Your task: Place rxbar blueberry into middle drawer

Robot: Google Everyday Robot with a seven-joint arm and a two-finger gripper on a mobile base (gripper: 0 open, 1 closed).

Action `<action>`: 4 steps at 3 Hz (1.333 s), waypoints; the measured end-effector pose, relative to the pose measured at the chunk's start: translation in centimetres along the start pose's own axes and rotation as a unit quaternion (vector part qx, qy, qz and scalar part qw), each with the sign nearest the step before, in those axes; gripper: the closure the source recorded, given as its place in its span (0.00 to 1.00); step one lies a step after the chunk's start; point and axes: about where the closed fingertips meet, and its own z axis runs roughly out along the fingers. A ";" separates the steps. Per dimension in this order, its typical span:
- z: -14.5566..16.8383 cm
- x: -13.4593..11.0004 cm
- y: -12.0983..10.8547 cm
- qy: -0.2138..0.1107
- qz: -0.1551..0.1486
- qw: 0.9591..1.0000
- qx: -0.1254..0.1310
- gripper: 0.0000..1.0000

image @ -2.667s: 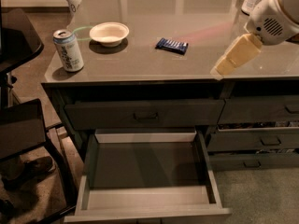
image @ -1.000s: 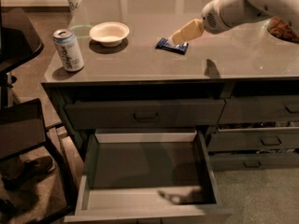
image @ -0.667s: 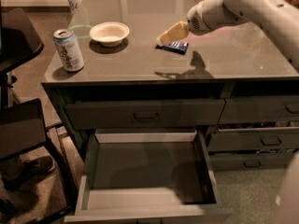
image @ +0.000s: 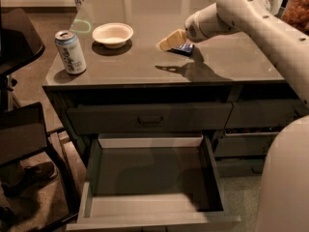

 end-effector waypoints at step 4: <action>1.8 3.8 -4.4 -0.032 0.020 0.999 0.019 0.25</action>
Offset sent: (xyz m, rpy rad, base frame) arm 0.0271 -0.0531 -0.0355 0.0394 -0.0438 -0.0721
